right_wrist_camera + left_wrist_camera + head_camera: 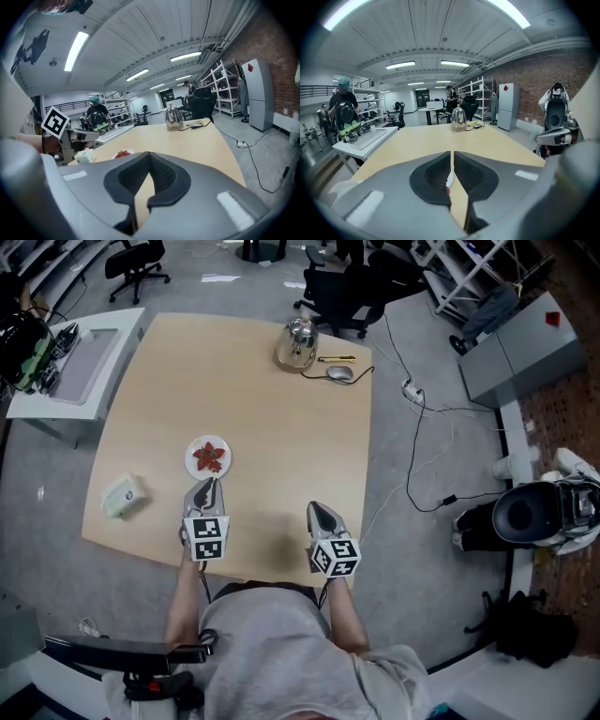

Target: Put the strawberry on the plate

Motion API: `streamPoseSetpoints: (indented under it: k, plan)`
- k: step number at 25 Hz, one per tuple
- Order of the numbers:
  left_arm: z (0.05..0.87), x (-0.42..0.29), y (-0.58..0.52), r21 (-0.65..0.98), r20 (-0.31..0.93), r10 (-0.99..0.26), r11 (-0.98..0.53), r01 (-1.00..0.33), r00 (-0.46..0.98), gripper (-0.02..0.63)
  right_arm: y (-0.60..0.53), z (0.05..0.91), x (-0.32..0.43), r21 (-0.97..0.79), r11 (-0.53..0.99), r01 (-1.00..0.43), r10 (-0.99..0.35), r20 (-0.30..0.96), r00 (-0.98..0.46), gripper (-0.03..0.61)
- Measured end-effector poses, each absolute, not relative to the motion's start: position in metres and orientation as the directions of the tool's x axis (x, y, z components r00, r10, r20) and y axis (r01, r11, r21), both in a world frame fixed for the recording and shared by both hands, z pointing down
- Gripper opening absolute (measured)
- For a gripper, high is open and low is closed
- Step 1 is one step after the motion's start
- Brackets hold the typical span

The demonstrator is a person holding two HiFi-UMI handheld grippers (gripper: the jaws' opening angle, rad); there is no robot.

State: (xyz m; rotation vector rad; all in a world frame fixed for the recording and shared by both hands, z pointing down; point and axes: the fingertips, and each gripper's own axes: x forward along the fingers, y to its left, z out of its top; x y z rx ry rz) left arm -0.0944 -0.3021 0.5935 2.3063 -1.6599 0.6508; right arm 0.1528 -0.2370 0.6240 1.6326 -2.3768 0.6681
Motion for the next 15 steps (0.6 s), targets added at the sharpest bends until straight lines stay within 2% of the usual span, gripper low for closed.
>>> streamPoseSetpoints:
  k: [15]
  plan:
    - [0.563, -0.103, -0.235, -0.072, 0.423, -0.848, -0.382, -0.921, 0.319, 0.026, -0.192, 0.591, 0.131, -0.218, 0.318, -0.923, -0.866, 0.329, -0.376, 0.006]
